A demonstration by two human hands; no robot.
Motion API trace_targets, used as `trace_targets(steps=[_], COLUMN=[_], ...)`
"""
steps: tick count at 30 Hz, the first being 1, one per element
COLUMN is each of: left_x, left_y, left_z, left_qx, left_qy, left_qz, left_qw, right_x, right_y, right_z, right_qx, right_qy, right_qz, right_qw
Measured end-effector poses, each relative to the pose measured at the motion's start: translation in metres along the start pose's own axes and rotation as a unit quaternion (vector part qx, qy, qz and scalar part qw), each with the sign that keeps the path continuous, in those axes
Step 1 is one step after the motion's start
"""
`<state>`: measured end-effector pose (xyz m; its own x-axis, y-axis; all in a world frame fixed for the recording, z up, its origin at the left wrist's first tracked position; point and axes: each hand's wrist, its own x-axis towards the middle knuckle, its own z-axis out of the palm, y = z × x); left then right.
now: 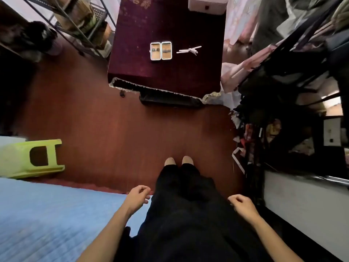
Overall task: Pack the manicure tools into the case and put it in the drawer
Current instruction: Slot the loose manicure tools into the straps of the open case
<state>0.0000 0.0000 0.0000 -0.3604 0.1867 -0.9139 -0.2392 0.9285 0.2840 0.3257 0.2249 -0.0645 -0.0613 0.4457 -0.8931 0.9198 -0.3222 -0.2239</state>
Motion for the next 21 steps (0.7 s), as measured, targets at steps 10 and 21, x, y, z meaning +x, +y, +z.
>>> trace_targets(steps=[10,21], left_x=[0.005,0.080], left_y=[0.005,0.050], left_z=[-0.030,-0.114], left_qx=[0.004,-0.018], left_qy=[0.015,0.012], left_qz=[-0.014,-0.051], left_qw=[1.000,0.998], right_x=[0.029,0.045], right_y=[-0.120,-0.250], right_z=[-0.022,-0.039], right_qx=[0.036,0.033], right_qy=[0.017,0.053], right_qz=[-0.057,-0.103], right_qw=[0.998,0.993])
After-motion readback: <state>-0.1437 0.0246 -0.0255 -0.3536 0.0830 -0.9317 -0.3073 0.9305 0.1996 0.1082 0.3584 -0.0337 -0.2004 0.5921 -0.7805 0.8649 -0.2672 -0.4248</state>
